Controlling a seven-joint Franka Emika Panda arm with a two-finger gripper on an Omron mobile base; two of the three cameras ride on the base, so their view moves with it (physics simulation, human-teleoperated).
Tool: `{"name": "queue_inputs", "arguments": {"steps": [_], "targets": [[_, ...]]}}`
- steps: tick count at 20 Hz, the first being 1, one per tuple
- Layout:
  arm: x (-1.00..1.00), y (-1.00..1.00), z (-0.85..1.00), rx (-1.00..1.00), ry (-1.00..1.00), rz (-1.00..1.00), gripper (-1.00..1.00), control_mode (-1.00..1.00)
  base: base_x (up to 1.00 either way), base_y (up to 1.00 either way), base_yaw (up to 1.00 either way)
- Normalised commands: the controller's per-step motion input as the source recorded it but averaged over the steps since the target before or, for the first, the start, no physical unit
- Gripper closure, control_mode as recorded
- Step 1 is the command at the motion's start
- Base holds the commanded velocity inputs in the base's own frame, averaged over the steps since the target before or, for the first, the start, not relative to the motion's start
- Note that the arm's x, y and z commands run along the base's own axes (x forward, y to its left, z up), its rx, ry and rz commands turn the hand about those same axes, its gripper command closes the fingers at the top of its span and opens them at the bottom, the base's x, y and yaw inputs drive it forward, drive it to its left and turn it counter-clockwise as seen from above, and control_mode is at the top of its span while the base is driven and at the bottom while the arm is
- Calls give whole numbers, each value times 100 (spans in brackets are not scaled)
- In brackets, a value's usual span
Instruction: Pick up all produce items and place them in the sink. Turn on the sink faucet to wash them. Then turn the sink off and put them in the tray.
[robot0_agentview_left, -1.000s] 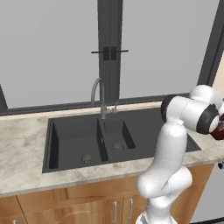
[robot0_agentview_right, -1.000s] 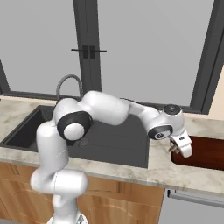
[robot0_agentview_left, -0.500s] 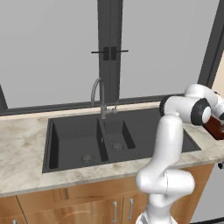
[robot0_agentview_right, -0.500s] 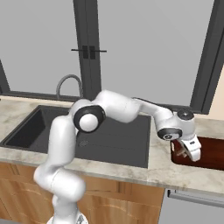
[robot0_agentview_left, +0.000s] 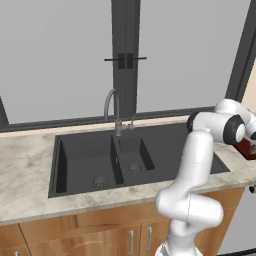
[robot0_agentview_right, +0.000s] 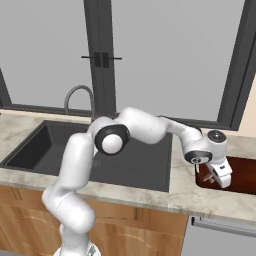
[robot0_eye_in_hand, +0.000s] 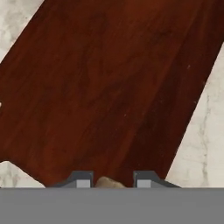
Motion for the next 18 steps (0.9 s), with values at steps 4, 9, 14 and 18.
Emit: {"name": "queue_inputs", "arguments": {"steps": [4,9,14,18], "targets": [[31,0,-23,0,3,0,100,-100,0,0,0],[36,0,-20,0,5,0,100,-100,0,0,0],[34,-1,-18,0,3,0,100,-100,0,0,0],[24,-7,-31,0,0,0,-100,-100,0,0,0]]}}
